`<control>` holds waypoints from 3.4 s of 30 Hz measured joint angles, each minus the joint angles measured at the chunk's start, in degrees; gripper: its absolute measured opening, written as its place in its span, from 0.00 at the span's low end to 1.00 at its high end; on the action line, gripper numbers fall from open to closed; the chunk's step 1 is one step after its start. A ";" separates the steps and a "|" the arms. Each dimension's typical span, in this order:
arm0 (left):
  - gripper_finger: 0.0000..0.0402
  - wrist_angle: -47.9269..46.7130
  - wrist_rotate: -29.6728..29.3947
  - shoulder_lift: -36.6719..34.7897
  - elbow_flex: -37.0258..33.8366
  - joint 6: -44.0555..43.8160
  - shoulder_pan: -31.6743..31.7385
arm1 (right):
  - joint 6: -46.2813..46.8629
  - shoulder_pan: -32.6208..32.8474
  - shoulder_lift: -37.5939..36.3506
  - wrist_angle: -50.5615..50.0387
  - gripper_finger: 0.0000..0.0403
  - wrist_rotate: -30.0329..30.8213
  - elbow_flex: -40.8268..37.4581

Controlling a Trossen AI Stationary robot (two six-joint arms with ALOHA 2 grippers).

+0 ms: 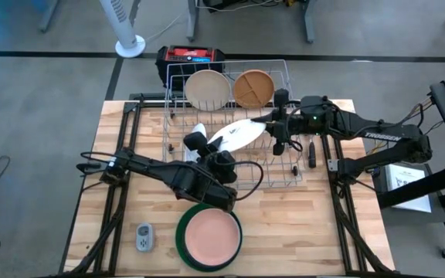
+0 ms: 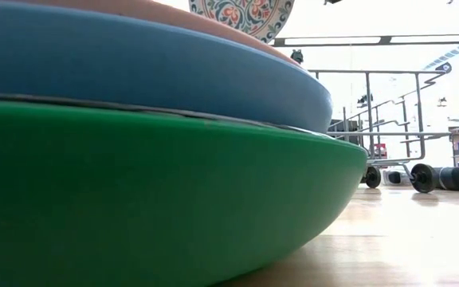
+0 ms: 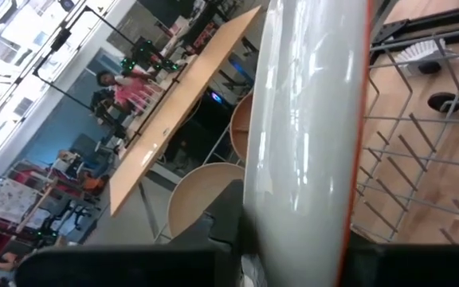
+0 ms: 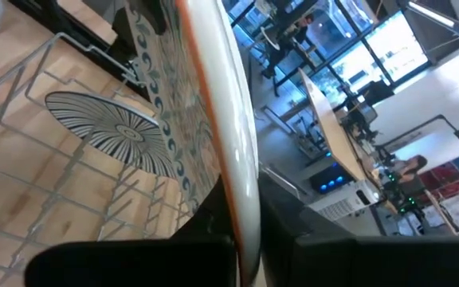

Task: Sort dishes
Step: Put the white patterned plate into the dish rack

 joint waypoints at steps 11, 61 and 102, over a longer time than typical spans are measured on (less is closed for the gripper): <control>0.39 0.09 0.36 -0.04 -0.01 2.39 -0.21 | -2.55 0.00 0.00 -0.22 0.01 1.37 -0.11; 0.58 0.04 25.14 -5.55 -12.86 4.58 -6.05 | -24.69 12.26 -0.28 5.83 0.00 25.31 -10.72; 0.58 0.00 13.03 -19.05 -29.98 -9.61 -7.15 | -46.19 13.68 10.41 19.95 0.00 24.38 -10.67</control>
